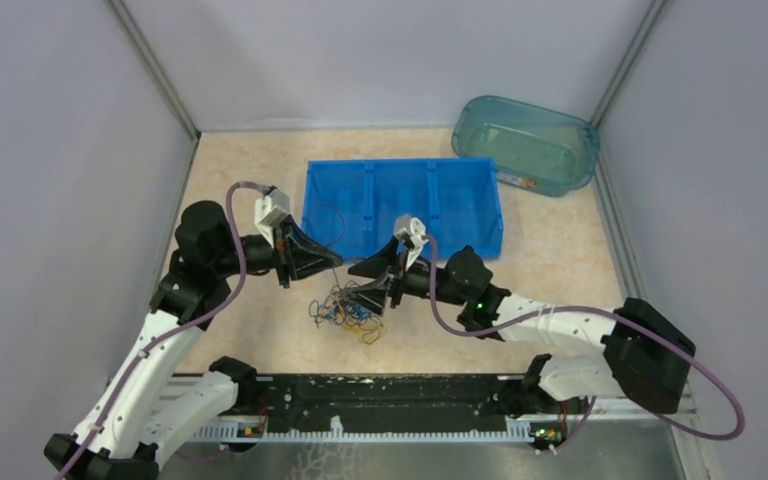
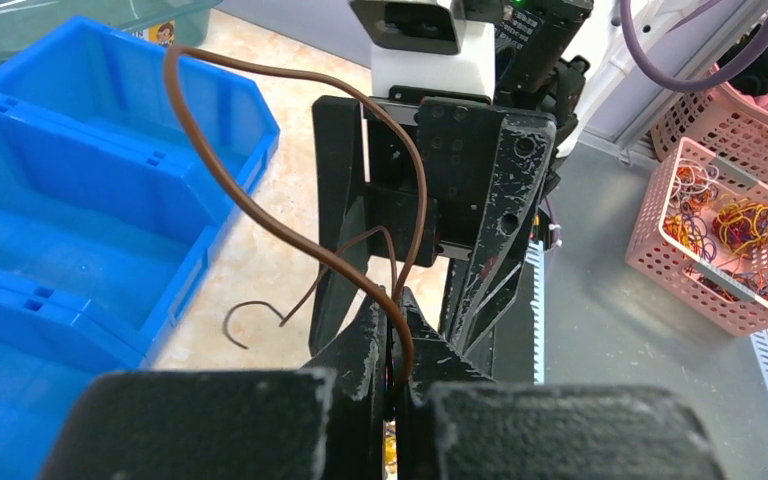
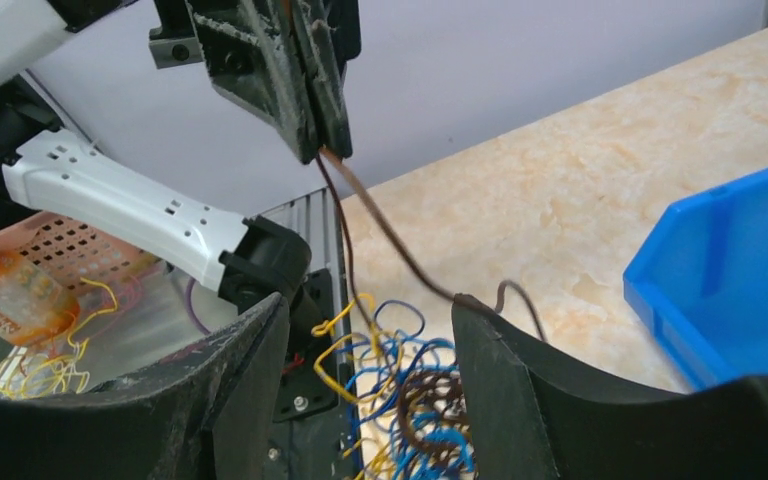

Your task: Untangle the cables

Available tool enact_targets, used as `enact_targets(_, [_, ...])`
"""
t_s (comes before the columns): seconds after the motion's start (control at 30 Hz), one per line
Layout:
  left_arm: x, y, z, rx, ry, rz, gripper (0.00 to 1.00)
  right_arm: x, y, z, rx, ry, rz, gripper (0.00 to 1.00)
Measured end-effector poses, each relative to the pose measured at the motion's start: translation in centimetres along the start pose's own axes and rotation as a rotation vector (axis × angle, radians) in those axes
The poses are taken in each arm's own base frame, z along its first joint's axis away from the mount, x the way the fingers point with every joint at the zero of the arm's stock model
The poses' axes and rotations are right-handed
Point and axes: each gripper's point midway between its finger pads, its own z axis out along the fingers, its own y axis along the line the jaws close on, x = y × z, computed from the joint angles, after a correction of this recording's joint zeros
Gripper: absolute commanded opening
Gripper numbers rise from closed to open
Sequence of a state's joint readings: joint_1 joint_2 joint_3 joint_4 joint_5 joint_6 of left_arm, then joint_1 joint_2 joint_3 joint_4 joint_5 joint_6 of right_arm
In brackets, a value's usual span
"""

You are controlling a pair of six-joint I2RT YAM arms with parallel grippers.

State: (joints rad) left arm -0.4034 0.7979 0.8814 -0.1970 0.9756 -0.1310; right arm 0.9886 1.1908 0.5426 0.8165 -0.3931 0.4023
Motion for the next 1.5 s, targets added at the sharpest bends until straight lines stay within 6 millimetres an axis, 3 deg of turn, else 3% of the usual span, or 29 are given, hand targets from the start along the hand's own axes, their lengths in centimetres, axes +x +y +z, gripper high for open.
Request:
enact_targets(0.23, [-0.2,-0.1,0.0,0.001,-0.005,-0.005,0.0,-0.8,-0.1,2.8,-0.05,-0.047,0.023,0.52])
enact_targets(0.47, [-0.3,-0.1,0.0,0.001,-0.007,-0.019,0.0,0.1,-1.1,5.2,-0.055,-0.052,0.062,0.45])
enact_targets(0.57, [-0.7,-0.2,0.1,0.002,-0.013,-0.019,0.0,0.4,-1.8,5.9,-0.018,-0.065,0.063,0.39])
enact_targets(0.77, [-2.6,-0.5,0.1,0.008,-0.037,-0.008,0.0,1.2,-3.4,6.2,0.078,-0.079,0.04,0.38])
enact_targets(0.9, [-4.5,-1.2,0.0,0.016,-0.068,0.019,0.0,2.4,-4.4,5.6,0.129,-0.062,0.024,0.38])
enact_targets(1.1, [-7.8,-2.2,-0.3,0.03,-0.116,0.072,0.0,6.7,-6.0,3.2,0.204,0.026,0.037,0.4])
enact_targets(1.5, [-15.5,-3.9,-1.1,0.012,-0.238,0.27,0.0,12.5,-7.1,-1.1,0.294,0.146,0.07,0.5])
